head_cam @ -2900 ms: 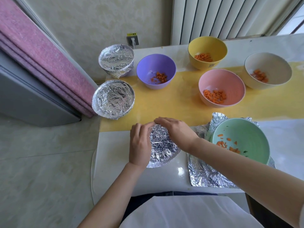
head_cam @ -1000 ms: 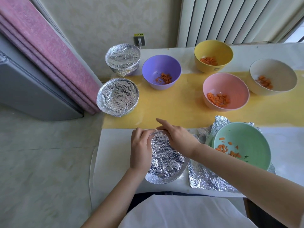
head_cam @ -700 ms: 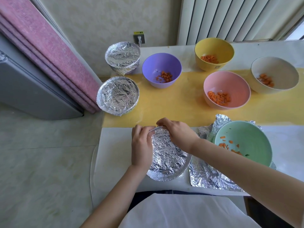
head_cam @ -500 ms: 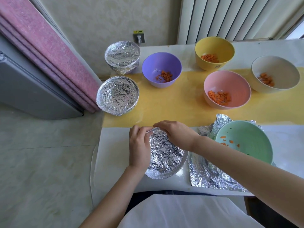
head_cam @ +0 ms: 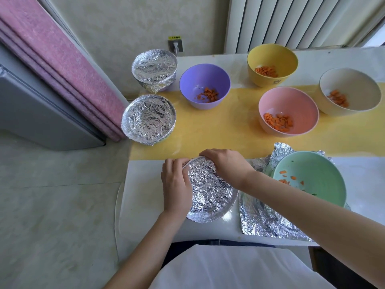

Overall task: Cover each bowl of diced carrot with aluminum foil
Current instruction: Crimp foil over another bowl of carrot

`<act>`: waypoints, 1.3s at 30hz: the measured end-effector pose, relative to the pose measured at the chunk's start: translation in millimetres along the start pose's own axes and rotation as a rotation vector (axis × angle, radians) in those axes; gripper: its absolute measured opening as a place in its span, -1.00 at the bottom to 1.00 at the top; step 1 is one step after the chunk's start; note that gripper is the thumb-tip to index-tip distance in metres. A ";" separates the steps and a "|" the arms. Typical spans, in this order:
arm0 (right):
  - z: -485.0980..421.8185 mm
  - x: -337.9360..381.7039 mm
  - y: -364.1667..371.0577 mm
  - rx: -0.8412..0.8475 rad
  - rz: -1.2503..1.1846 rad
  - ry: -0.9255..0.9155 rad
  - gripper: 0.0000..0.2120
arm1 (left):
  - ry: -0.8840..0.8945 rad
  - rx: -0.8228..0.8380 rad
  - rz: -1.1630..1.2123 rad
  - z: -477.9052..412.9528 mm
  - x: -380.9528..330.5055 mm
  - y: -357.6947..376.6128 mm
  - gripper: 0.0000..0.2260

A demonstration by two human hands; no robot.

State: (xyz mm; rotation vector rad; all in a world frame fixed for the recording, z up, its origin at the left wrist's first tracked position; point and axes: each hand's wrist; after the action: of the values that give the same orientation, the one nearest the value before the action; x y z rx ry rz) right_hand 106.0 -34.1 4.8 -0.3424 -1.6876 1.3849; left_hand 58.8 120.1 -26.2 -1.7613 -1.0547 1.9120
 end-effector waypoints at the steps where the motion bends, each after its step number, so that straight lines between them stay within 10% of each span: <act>1: 0.1 2.2 -0.7 0.006 0.014 -0.003 -0.45 | 0.032 0.003 -0.035 -0.6 -0.3 0.5 -0.87; 16: -13.1 6.5 10.8 0.111 -0.012 -0.042 -0.58 | 0.078 0.050 0.032 -5.8 5.3 -0.7 -0.71; 23: -6.1 -6.9 17.0 -0.041 -0.195 0.146 -0.69 | -0.185 0.096 0.022 0.5 10.1 -0.8 -0.76; 39: -14.6 -15.3 24.1 0.232 -0.213 0.200 -0.75 | -0.255 0.159 -0.053 2.6 16.6 14.7 -0.84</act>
State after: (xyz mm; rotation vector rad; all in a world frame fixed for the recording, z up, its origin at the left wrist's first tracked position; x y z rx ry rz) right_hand 118.1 -27.3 -24.1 -0.1585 -1.3435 1.3243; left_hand 56.8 120.8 -48.5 -1.4179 -0.9883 2.1636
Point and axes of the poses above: each hand's wrist, its own z-axis away from the middle knuckle, its own y-axis out of the palm, x = y × z, and after that the axes turned 15 degrees about -y, right-handed
